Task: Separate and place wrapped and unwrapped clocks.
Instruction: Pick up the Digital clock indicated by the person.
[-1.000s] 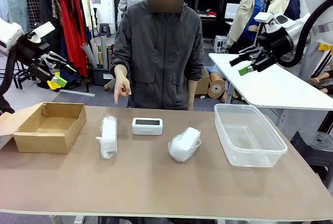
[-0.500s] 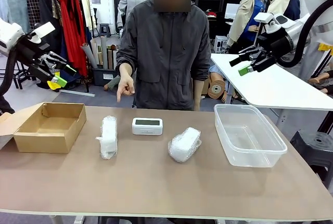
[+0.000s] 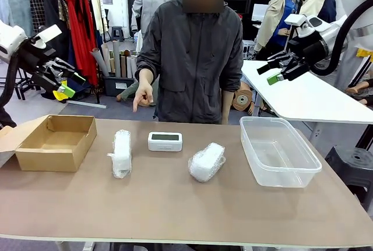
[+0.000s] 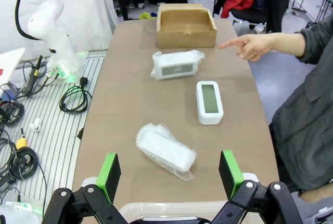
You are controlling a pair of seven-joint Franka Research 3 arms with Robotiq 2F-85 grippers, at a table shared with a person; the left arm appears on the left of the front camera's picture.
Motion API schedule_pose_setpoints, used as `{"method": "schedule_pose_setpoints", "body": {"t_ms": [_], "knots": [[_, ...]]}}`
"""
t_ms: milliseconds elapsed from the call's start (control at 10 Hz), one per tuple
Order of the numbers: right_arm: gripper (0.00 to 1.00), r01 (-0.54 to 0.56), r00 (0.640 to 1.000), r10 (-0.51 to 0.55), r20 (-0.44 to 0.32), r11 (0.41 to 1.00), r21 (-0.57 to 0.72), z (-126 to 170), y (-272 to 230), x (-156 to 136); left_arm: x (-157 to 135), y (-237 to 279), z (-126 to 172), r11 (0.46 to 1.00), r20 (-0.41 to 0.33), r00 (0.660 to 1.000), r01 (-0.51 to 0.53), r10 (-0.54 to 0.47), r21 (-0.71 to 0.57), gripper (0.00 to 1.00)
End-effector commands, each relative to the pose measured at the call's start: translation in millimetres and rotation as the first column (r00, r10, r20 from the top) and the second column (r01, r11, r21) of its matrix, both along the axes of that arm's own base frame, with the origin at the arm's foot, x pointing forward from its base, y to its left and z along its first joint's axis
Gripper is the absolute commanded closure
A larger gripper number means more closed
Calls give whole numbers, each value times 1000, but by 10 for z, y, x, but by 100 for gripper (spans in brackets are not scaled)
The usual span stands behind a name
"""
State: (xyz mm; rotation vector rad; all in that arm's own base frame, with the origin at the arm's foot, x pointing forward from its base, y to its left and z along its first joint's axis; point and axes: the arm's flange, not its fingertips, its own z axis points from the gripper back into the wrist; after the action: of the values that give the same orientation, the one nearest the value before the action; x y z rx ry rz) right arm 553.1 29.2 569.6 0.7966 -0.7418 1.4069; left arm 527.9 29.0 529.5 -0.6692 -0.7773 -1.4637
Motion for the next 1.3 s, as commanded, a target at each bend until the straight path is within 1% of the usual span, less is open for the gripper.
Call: {"method": "schedule_pose_setpoints", "body": {"t_ms": [0,100,200,300,400,500,600,700,800,900,1000,1200], "knots": [[0,-1,1000,1,3,1000,-3,9,2,-3,-11,-83,2,998,-46,998,-41,43,49,0],[0,-1,1000,1,3,1000,-3,9,2,-3,-54,-241,82,990,-70,993,-89,97,107,0],[0,-1,1000,1,3,1000,-3,9,2,-3,-83,-445,159,966,-88,976,-180,199,183,0],[0,-1,1000,1,3,1000,-3,9,2,-3,-92,-617,184,914,-102,938,-294,332,278,0],[0,-1,1000,1,3,1000,-3,9,2,-3,-119,-775,193,865,-99,902,-364,419,346,0],[0,-1,1000,1,3,1000,-3,9,2,-3,-155,-937,182,853,-106,897,-364,430,374,0],[0,-1,1000,1,3,1000,-3,9,2,-3,-181,-1056,148,789,-38,887,-390,461,475,0],[0,-1,1000,1,3,1000,-3,9,2,-3,-238,-1226,107,782,-31,893,-376,449,496,0],[0,-1,1000,1,3,1000,-3,9,2,-3,-279,-1352,72,810,-46,908,-348,416,471,0],[0,-1,1000,1,3,1000,-3,9,2,-3,-274,-1343,85,856,-57,932,-303,358,419,0],[0,-1,1000,1,3,1000,-3,9,2,-3,-210,-1311,82,800,-30,899,-373,437,471,0],[0,-1,1000,1,3,1000,-3,9,2,-3,-210,-1311,82,800,-30,899,-373,437,471,0]]}}
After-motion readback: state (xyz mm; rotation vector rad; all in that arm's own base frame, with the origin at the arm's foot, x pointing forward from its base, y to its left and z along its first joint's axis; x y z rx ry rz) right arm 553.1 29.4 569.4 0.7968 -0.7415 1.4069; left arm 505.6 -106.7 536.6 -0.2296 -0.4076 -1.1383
